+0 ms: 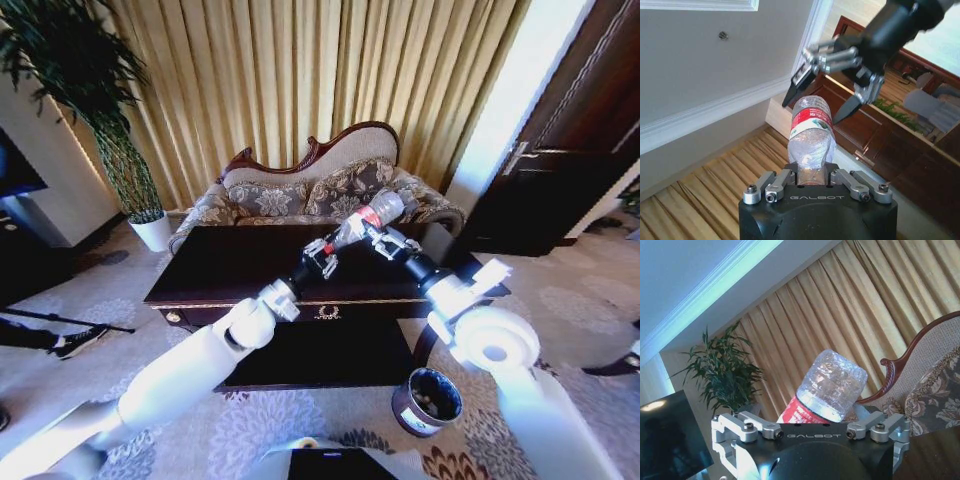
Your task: Move to the front of the table and place the trash on the table into the trash bin.
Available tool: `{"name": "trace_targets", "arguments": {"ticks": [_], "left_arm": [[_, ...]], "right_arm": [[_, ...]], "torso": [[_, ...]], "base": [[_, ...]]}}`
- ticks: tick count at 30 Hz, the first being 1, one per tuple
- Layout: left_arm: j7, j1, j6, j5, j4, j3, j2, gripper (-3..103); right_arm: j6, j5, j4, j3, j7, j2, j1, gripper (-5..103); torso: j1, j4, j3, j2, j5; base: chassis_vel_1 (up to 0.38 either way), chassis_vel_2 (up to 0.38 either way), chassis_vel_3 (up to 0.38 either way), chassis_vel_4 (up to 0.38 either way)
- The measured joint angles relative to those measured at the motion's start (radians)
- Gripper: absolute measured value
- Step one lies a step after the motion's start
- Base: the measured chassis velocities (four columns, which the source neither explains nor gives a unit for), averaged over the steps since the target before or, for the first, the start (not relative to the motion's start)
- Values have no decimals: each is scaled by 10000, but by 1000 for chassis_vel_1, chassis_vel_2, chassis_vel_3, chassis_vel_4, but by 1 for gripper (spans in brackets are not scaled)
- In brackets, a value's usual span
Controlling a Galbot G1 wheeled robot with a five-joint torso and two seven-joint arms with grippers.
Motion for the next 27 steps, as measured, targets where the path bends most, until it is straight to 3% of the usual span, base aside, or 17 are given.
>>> {"name": "trace_targets", "arguments": {"ticks": [8,12,16,18,19,22,26,27], "left_arm": [[173,221,19,7,-208,128,117,24],[308,225,36,-2,-219,283,126,24],[509,182,31,-13,-290,678,154,24],[546,169,6,-12,-309,751,134,23],[556,146,26,-12,-319,808,111,22],[567,102,49,-12,-338,916,104,22],[566,69,79,-30,-377,949,147,22],[566,69,79,-30,-377,949,147,22]], "right_arm": [[-3,-136,203,-70,23,-65,-124,103],[4,-161,367,19,26,-311,-343,97],[16,-219,462,39,20,-507,-491,84],[16,-231,466,37,12,-515,-498,84],[22,-259,471,45,8,-517,-506,73],[35,-302,473,63,5,-512,-531,68],[69,-404,451,96,-4,-447,-599,47],[69,-404,451,96,-4,-447,-599,47]], "torso": [[0,0,0,0,0],[0,-3,0,0,0],[-1,-1,0,0,1],[0,-1,0,0,0],[-1,-2,0,0,0],[0,-1,0,0,0],[-1,-1,-1,0,0],[-1,-1,-1,0,0]], "base": [[0,0,0,0],[0,0,0,0],[0,0,0,0],[0,0,0,0],[0,0,0,0],[0,0,0,0],[0,0,0,0],[0,0,0,0]]}}
